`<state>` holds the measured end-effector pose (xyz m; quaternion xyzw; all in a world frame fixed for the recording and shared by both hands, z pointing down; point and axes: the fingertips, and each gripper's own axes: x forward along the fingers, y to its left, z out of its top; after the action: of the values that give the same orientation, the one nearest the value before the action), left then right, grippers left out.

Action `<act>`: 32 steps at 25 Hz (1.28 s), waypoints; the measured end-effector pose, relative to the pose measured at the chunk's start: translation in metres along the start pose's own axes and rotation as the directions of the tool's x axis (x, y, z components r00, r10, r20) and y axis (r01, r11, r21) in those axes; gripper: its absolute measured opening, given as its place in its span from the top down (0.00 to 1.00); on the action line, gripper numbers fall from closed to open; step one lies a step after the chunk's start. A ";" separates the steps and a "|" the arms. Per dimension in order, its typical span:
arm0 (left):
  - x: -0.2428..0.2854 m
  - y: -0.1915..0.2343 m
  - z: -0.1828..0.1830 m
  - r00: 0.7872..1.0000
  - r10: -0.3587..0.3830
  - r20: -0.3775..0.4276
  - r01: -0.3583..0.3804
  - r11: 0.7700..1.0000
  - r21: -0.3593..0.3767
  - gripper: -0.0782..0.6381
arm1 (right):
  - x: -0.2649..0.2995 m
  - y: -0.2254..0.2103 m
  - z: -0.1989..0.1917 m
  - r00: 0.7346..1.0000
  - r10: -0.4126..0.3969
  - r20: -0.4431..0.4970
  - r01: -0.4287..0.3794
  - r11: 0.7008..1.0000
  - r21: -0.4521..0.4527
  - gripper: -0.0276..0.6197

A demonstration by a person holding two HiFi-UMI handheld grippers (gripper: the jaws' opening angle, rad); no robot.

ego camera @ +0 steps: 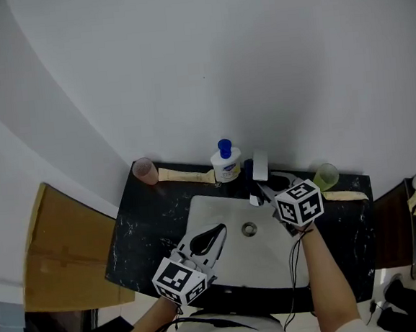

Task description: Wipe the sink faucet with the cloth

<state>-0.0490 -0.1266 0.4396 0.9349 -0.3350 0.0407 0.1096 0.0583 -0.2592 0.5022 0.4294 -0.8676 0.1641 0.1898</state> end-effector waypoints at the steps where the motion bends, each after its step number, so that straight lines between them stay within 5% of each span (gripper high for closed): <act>1: 0.000 0.001 0.000 1.000 0.002 0.000 -0.002 1.000 0.000 0.89 | 0.000 -0.003 0.002 1.000 -0.015 0.003 0.015 1.000 -0.018 0.82; 4: 0.000 0.002 -0.001 1.000 0.006 0.000 -0.006 1.000 -0.004 0.89 | -0.006 0.008 0.002 1.000 -0.012 0.012 0.013 0.999 -0.050 0.82; 11: 0.001 -0.003 0.000 1.000 0.000 0.008 0.000 1.000 -0.010 0.89 | -0.025 0.065 -0.016 0.981 0.183 -0.062 -0.189 0.976 -0.104 0.82; 17: -0.003 -0.004 0.000 1.000 0.009 0.009 -0.009 1.000 -0.012 0.89 | -0.003 0.024 -0.006 0.995 0.091 -0.040 -0.093 0.995 -0.044 0.82; 22: -0.011 0.001 0.000 1.000 0.026 0.010 -0.026 1.000 -0.012 0.89 | -0.004 0.004 0.002 0.999 -0.029 -0.014 0.028 0.995 -0.097 0.82; 28: -0.013 0.001 -0.001 1.000 0.027 0.010 -0.027 0.999 -0.017 0.89 | -0.012 0.064 -0.012 0.978 0.201 -0.064 -0.207 0.972 -0.112 0.82; 32: -0.012 0.000 -0.001 1.000 0.022 0.009 -0.022 1.000 -0.016 0.89 | -0.006 0.052 -0.011 0.980 0.190 -0.060 -0.195 0.977 -0.082 0.82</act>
<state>-0.0582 -0.1191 0.4384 0.9305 -0.3460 0.0349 0.1149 0.0215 -0.2199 0.5029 0.3301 -0.9062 0.1546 0.2142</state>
